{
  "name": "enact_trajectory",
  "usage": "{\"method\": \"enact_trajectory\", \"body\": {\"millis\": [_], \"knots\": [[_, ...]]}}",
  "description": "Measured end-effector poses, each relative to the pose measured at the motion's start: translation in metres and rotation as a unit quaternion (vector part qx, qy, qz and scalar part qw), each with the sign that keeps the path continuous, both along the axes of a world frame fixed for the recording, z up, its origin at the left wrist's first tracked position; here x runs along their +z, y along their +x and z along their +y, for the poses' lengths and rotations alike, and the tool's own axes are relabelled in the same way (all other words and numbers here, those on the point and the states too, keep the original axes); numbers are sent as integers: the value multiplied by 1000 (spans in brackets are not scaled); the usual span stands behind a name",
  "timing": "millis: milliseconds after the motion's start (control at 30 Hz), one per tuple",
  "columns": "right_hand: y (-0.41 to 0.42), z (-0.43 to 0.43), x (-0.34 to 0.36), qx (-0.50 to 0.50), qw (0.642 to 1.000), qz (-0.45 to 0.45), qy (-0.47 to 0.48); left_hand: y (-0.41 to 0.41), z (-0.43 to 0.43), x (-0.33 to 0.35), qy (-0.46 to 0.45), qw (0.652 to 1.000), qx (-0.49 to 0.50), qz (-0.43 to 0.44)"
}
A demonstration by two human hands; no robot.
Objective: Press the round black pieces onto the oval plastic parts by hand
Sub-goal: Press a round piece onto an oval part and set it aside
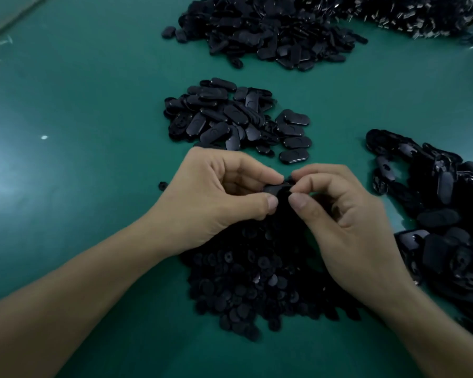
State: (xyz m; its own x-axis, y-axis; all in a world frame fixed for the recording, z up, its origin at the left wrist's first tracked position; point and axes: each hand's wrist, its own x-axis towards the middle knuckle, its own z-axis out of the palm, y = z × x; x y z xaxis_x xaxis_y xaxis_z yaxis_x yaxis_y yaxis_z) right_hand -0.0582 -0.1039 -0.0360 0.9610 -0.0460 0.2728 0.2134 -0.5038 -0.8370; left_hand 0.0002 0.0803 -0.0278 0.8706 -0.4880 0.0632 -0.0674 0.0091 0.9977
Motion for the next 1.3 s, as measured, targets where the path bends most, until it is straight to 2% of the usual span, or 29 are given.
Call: {"method": "enact_trajectory", "body": {"millis": [400,600,967,1300], "knots": [[-3,-2,5,26,985,43,168,-2,-1,1,-5,1000,11,7],[-4,0,5,-17,993,7,115,-2,-1,0,5,1000,7,-20],[-6,5,5,-28,999,1,41,-1,-1,-3,21,998,-8,-53],[-8,12,8,-60,998,-8,21,-2,-4,-7,27,996,-6,-80]]}}
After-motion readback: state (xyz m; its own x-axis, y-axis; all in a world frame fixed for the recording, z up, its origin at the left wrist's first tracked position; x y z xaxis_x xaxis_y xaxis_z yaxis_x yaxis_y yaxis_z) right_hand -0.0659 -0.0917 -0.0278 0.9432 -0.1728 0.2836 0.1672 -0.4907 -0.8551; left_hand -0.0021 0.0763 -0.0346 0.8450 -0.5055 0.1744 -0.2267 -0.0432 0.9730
